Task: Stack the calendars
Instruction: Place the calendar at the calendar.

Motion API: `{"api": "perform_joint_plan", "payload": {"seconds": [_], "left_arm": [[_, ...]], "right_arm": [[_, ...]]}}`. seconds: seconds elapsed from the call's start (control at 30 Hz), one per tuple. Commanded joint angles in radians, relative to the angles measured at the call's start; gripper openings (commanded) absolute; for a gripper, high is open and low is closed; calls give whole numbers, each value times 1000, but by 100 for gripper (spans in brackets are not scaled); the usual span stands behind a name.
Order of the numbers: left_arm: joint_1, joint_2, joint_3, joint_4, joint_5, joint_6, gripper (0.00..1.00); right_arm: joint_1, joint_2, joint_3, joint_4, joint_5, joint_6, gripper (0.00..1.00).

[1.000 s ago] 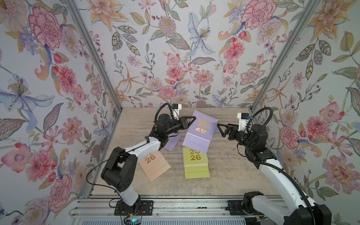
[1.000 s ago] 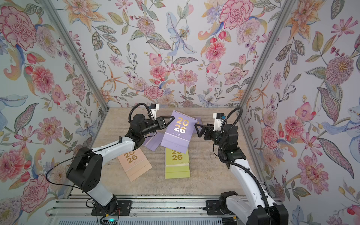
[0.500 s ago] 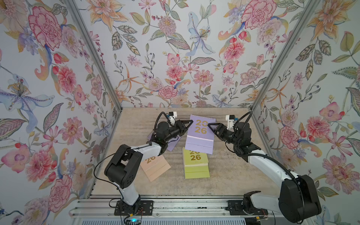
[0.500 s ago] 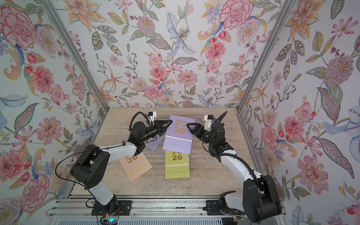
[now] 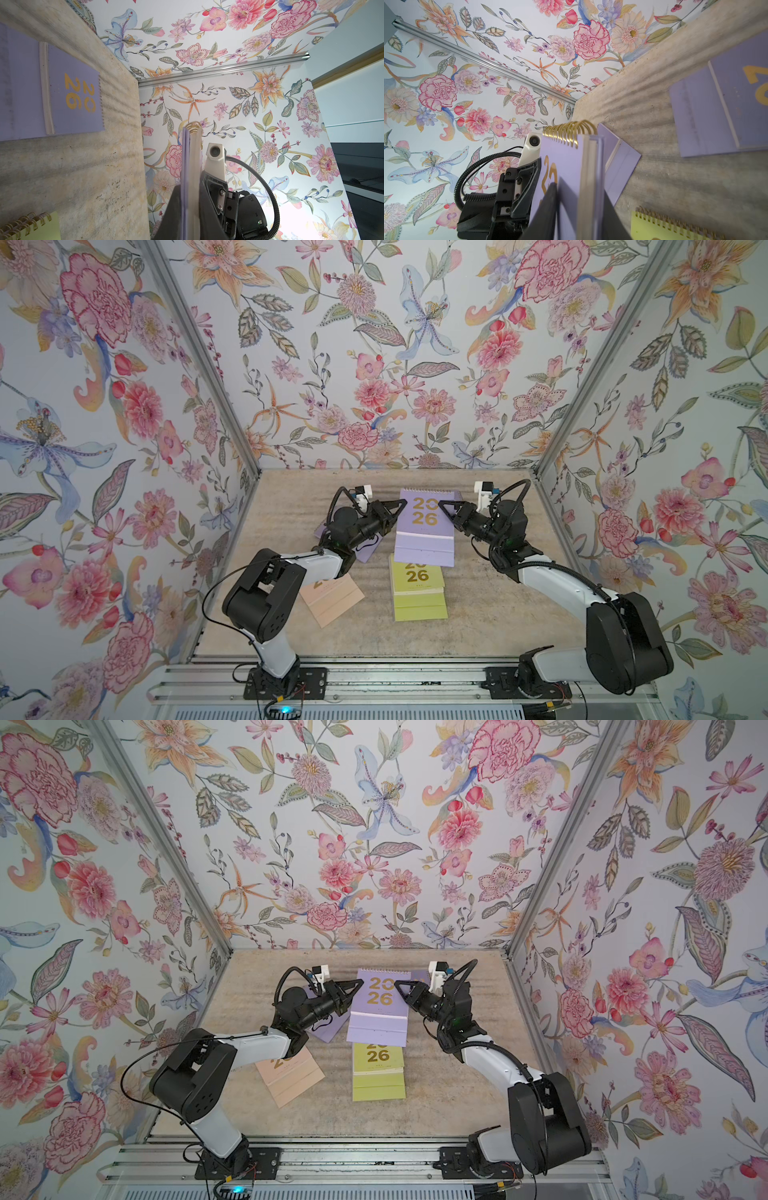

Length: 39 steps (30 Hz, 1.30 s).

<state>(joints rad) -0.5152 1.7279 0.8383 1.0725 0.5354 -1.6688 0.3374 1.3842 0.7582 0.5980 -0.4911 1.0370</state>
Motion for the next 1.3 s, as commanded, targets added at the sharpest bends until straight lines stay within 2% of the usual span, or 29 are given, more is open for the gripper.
{"api": "perform_joint_plan", "payload": {"seconds": [0.0,0.03,0.1,0.17,0.27,0.53,0.7,0.97,1.27], "left_arm": [[7,-36,-13,66,-13,-27,0],[7,-36,-16,67,-12,-27,0],[7,-40,-25,66,-14,-21,9],[7,-50,-40,53,-19,-6,23],[9,-84,-70,1,-36,40,35],[13,-211,-200,-202,-84,150,48],[14,-265,-266,-336,-116,223,49],[3,-274,-276,-545,-110,367,46],[-3,-234,-318,-564,-98,369,37]], "right_arm": [[13,3,-21,98,3,15,15],[14,3,-28,109,4,17,9],[14,1,-37,118,3,18,0],[14,-3,-46,118,3,20,0],[12,-17,-71,118,0,20,0],[-1,-58,-148,32,-82,-33,0],[7,-55,-199,14,-129,-64,0],[64,34,-290,166,-136,-12,0],[114,137,-318,305,-103,32,0]]}}
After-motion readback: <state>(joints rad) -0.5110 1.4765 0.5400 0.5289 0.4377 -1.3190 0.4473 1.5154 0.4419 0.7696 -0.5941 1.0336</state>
